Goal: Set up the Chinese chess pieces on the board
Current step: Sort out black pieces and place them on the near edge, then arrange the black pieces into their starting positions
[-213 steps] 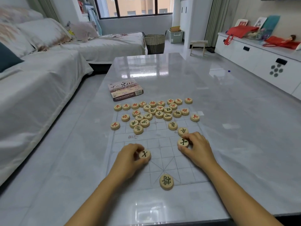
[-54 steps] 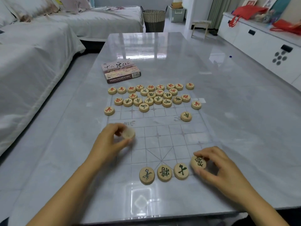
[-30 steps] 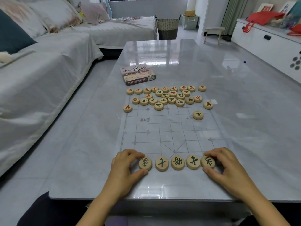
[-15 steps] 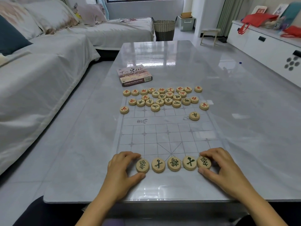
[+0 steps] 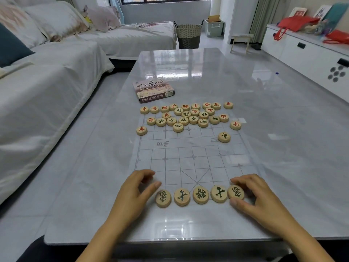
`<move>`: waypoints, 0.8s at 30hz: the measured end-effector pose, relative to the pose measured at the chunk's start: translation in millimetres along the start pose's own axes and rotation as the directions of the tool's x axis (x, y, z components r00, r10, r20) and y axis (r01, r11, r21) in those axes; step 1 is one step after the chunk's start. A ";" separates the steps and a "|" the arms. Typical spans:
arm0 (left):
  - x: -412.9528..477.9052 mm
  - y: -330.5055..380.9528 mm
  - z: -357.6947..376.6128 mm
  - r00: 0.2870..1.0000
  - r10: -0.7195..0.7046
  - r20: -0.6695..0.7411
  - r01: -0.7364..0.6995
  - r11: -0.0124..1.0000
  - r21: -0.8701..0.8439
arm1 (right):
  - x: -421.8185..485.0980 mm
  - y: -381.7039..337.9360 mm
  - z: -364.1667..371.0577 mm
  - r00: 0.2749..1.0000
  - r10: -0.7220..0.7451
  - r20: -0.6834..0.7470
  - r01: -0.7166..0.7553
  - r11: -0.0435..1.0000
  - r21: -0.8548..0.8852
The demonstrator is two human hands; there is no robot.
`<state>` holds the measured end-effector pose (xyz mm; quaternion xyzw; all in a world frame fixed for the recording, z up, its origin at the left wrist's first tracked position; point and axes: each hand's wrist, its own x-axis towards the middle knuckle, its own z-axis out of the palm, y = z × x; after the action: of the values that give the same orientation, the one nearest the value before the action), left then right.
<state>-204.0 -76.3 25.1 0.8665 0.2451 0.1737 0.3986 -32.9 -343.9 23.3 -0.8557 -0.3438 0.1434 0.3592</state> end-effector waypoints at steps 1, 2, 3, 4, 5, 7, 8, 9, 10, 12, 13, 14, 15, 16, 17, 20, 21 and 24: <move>6.2 -0.3 -0.2 1.000 -0.007 -0.022 0.007 1.000 -0.009 | 1.2 -0.3 -2.0 1.000 0.024 -0.003 -0.024 0.997 0.067; 12.8 -0.1 -0.4 0.999 -0.011 -0.040 0.010 1.000 -0.012 | 3.2 -1.2 -4.1 0.998 0.054 -0.017 -0.051 0.989 0.141; 20.0 0.4 -0.2 0.998 -0.013 -0.055 0.012 1.000 -0.010 | 6.4 -1.8 -6.1 0.995 0.084 -0.045 -0.073 0.977 0.203; 27.8 1.1 0.4 0.998 -0.013 -0.064 0.013 1.000 -0.003 | 11.7 -2.0 -7.9 0.990 0.107 -0.090 -0.083 0.968 0.235; 35.8 2.0 1.1 0.997 -0.013 -0.071 0.014 1.000 0.007 | 18.7 -1.6 -9.8 0.982 0.120 -0.142 -0.084 0.968 0.236; 51.0 2.7 2.7 0.996 -0.021 -0.083 0.022 1.000 0.010 | 38.3 -1.2 -13.6 0.968 0.122 -0.221 -0.079 0.978 0.194; 57.6 2.1 3.8 0.996 -0.029 -0.089 0.030 1.000 0.008 | 51.2 -0.6 -15.7 0.962 0.118 -0.248 -0.078 0.983 0.164; 63.0 0.9 5.0 0.995 -0.036 -0.096 0.038 0.999 0.012 | 65.8 0.9 -18.1 0.956 0.112 -0.270 -0.081 0.989 0.124; 66.8 -0.8 6.3 0.994 -0.042 -0.105 0.044 0.999 0.019 | 81.9 3.0 -20.4 0.951 0.105 -0.291 -0.087 0.993 0.075; 70.6 -4.5 9.0 0.990 -0.047 -0.129 0.050 0.999 0.019 | 116.5 6.9 -24.4 0.939 0.092 -0.330 -0.107 0.994 -0.028; 71.4 -5.9 10.1 0.989 -0.048 -0.139 0.050 0.999 0.013 | 134.0 8.4 -25.6 0.934 0.078 -0.349 -0.115 0.989 -0.087; 71.4 -7.5 10.5 0.988 -0.049 -0.145 0.051 0.999 0.006 | 151.4 8.9 -25.6 0.931 0.056 -0.360 -0.118 0.981 -0.154; 71.4 -8.6 10.5 0.988 -0.050 -0.149 0.050 0.999 -0.003 | 168.1 8.2 -25.2 0.933 0.029 -0.359 -0.115 0.969 -0.221; 71.7 -9.3 10.4 0.987 -0.050 -0.151 0.049 0.999 -0.013 | 183.9 6.8 -24.7 0.937 0.006 -0.350 -0.108 0.956 -0.274; 71.9 -9.9 10.4 0.987 -0.050 -0.151 0.048 0.999 -0.020 | 198.5 4.8 -23.7 0.944 -0.009 -0.331 -0.099 0.946 -0.309; 71.9 -11.2 10.5 0.988 -0.046 -0.151 0.041 0.999 -0.034 | 233.5 -0.5 -18.1 0.974 0.033 -0.222 -0.110 0.933 -0.344; 72.0 -11.5 10.3 0.987 -0.044 -0.152 0.039 0.998 -0.041 | 241.3 -1.4 -16.0 0.981 0.080 -0.178 -0.139 0.926 -0.350; 73.1 -13.0 9.7 0.986 -0.045 -0.158 0.035 0.997 -0.064 | 250.7 0.1 -11.3 0.978 0.139 -0.157 -0.187 0.916 -0.355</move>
<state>-142.9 -33.7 16.7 0.8322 0.2879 0.2418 0.4076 153.8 -176.4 31.5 -0.9409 -0.2681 0.0504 0.2005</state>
